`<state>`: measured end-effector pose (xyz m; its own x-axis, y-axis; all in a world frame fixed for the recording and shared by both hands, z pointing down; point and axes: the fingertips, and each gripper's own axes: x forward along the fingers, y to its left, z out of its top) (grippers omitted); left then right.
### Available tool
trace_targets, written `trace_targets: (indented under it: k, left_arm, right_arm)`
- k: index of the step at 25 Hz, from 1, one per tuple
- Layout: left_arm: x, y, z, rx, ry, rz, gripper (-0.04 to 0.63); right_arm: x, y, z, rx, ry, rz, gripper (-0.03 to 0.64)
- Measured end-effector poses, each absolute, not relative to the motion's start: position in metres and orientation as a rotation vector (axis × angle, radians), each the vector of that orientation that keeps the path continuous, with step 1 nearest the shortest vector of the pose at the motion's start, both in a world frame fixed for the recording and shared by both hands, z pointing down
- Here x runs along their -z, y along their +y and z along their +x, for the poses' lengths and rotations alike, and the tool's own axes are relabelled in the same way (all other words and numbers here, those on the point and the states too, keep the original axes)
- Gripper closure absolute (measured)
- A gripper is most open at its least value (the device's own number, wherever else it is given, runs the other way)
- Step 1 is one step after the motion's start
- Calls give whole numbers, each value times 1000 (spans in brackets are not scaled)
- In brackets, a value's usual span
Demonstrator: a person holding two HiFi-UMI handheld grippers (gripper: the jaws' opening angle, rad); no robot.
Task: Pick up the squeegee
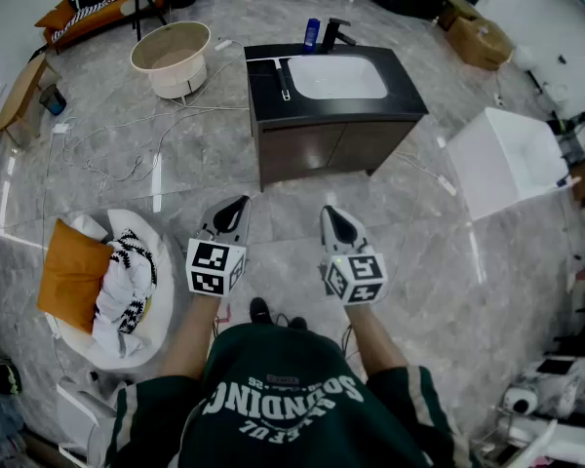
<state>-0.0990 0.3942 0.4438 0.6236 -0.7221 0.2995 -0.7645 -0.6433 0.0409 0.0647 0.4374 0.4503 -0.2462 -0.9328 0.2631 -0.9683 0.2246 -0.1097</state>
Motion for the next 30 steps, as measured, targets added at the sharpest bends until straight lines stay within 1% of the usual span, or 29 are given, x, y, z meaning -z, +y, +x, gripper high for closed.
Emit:
trace_targets:
  k: [9,24,30]
  left_arm:
    - [-454,379,-103,-396,-1216,2674,594]
    - [-461,344,-131,-411,-1186,2683,594]
    - [-464,330,-133,-399,-1195,2685,594]
  right_arm:
    - [-462,421,54,-422,-2356,1799,617]
    - [-471,385,25,-483,-2345,1818,617]
    - [-473,371,27,-475,-2343,1834,617]
